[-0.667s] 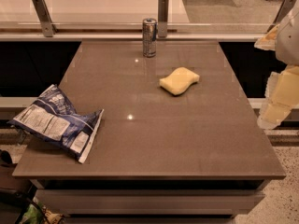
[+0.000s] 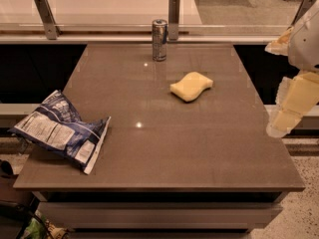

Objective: Pick blue chip bag

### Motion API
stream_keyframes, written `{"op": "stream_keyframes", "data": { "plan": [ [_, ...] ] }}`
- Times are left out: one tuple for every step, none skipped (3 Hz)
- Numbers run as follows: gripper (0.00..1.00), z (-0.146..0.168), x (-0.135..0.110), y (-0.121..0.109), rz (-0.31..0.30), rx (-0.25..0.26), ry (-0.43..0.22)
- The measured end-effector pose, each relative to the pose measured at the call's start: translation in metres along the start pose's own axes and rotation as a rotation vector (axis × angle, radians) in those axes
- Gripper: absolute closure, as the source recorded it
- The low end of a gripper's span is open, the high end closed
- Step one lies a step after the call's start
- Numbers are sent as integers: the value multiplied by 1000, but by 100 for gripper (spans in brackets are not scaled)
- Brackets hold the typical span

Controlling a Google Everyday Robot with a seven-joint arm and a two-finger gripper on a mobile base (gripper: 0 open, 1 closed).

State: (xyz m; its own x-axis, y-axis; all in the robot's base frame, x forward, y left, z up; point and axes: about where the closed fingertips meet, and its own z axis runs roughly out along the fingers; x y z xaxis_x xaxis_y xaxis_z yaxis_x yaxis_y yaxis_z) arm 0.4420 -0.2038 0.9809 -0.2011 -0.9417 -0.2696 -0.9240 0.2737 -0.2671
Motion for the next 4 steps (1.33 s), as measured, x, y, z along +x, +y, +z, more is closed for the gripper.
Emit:
{"op": "stream_keyframes", "data": {
  "plan": [
    [0,17,-16,3,23,-9,-107],
    [0,36,-47,6,35,0,-229],
    [0,59,-91,7,16,3,-360],
    [0,80,-126,11,-10,-26,-452]
  ]
}}
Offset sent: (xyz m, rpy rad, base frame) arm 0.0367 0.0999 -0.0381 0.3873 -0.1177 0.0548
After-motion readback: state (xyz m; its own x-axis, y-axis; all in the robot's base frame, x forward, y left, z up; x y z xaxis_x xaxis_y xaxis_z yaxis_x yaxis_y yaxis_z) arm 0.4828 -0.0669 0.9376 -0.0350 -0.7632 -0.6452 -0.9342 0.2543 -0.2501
